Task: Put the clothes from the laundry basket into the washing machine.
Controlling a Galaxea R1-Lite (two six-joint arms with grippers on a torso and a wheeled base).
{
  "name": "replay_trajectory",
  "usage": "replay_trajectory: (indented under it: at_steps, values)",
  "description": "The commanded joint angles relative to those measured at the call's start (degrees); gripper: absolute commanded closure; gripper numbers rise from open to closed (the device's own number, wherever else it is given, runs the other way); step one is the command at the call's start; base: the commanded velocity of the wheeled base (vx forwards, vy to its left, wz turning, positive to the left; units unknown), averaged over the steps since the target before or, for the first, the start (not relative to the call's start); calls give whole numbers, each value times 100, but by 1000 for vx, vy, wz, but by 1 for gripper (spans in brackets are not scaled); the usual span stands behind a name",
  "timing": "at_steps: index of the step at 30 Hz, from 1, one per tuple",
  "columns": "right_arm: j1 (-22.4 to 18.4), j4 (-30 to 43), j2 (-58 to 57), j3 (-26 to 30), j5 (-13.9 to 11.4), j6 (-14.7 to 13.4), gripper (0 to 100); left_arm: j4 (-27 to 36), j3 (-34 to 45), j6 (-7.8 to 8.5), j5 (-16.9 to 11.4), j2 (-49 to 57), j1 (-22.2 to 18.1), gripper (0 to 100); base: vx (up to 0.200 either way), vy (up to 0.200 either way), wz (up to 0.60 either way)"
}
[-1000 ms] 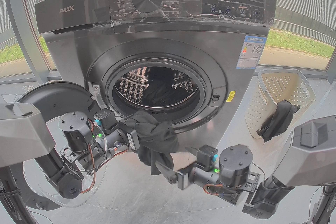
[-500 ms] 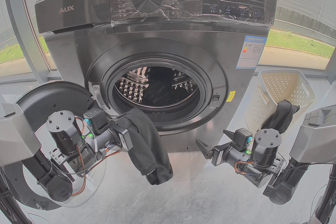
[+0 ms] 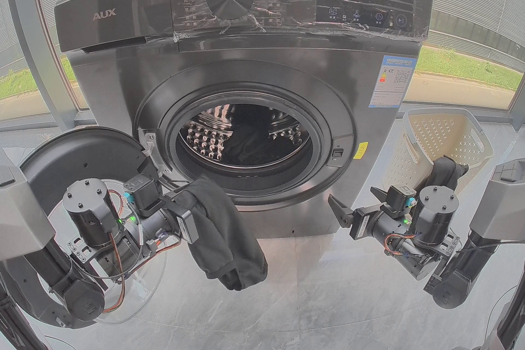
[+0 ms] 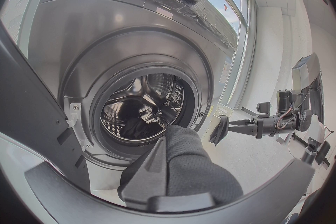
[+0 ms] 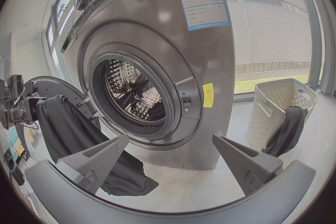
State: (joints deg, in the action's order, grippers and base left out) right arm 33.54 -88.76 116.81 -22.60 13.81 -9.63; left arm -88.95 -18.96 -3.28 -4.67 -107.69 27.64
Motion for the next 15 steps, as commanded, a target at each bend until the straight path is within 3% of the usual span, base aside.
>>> replay_trajectory:
  at_steps: [1, 5, 15]
  values:
    - [-23, 8, 0, 10, -1, -13, 0, -17, 50, 20, 27, -6, -4, 100, 0, 0, 0]
    - [-23, -1, 44, 37, -10, -39, 0, -17, -29, -15, 36, 3, -92, 100, 0, 0, 0]
    - [39, -1, 70, 54, -10, -48, 0, -17, -73, 20, 36, -94, -118, 100, 200, 0, 0]
